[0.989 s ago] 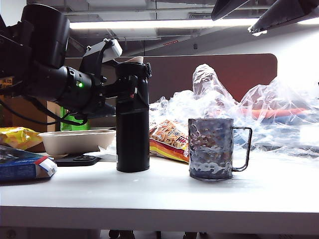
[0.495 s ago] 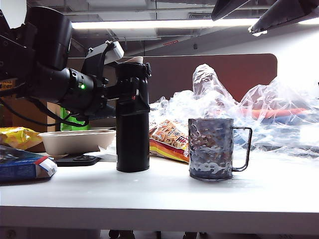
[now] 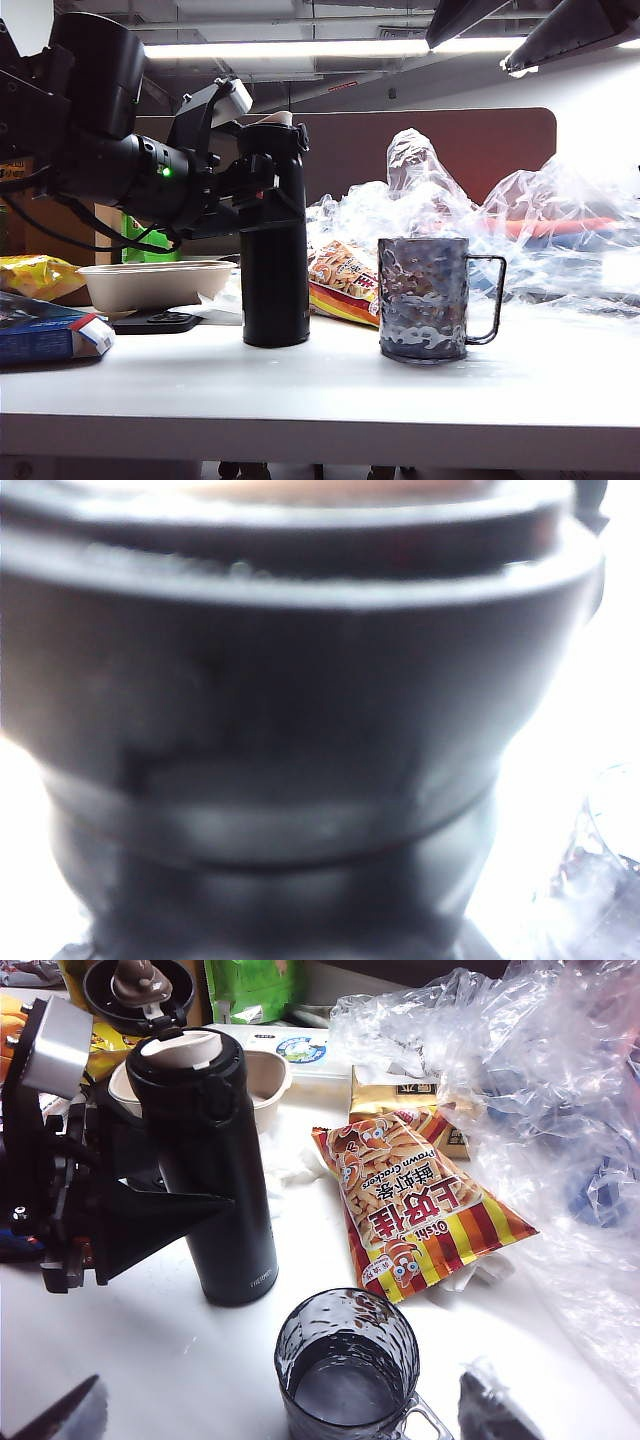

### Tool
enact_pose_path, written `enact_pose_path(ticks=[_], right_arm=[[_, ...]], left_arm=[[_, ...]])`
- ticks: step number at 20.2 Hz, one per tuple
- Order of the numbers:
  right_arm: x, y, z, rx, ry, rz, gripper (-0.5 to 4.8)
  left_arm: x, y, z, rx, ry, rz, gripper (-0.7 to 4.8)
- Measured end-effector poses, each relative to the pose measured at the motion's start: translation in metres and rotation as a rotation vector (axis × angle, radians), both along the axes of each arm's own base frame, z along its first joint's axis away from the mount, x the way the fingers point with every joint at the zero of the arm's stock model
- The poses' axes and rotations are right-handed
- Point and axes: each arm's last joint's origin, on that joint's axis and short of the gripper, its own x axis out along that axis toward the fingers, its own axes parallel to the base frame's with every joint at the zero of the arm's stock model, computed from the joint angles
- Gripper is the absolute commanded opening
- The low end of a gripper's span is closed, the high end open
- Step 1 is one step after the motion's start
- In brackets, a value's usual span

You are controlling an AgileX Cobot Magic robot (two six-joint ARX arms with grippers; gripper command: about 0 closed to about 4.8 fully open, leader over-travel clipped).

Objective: Pick up the black thermos, pour some water into the cup, then place the black thermos back on the table.

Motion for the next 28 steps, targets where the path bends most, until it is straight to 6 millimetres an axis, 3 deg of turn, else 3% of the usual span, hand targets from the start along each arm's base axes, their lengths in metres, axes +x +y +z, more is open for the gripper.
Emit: enact_pose_path(ticks=[2, 9, 14, 16, 19, 22, 26, 28], right_arm=[[0.0, 0.0, 0.0, -0.004, -0.003, -0.015, 4.79], [0.001, -0.002, 0.0, -0.008, -0.008, -0.037, 4.79], [0.001, -0.006, 0.0, -0.026, -0.013, -0.074, 4.79], [0.001, -0.006, 0.0, -0.046, -0.023, -0.085, 4.79], [0.002, -0.008, -0.001, -0.058, -0.012, -0.095, 4.79], [0.004, -0.014, -0.005, -0.096, 0.016, -0.142, 4.79], [0.008, -0.013, -0.016, -0.146, 0.082, -0.114, 4.79], [0.009, -0.01, -0.031, -0.178, 0.157, -0.069, 2.74]], left_arm=[[0.0, 0.0, 0.0, 0.021, -0.023, -0.007, -0.06], [0.003, -0.002, 0.003, 0.094, -0.088, -0.026, -0.06], [0.03, -0.016, 0.039, 0.157, -0.169, -0.039, -0.06], [0.039, -0.021, 0.053, 0.26, -0.215, -0.063, -0.06], [0.042, -0.024, 0.053, 0.455, -0.253, -0.129, -0.06], [0.033, -0.038, 0.05, 0.678, -0.35, -0.263, -0.06], [0.021, -0.057, 0.051, 0.819, -0.492, -0.328, -0.06], [0.022, -0.056, 0.05, 0.898, -0.527, -0.303, -0.06]])
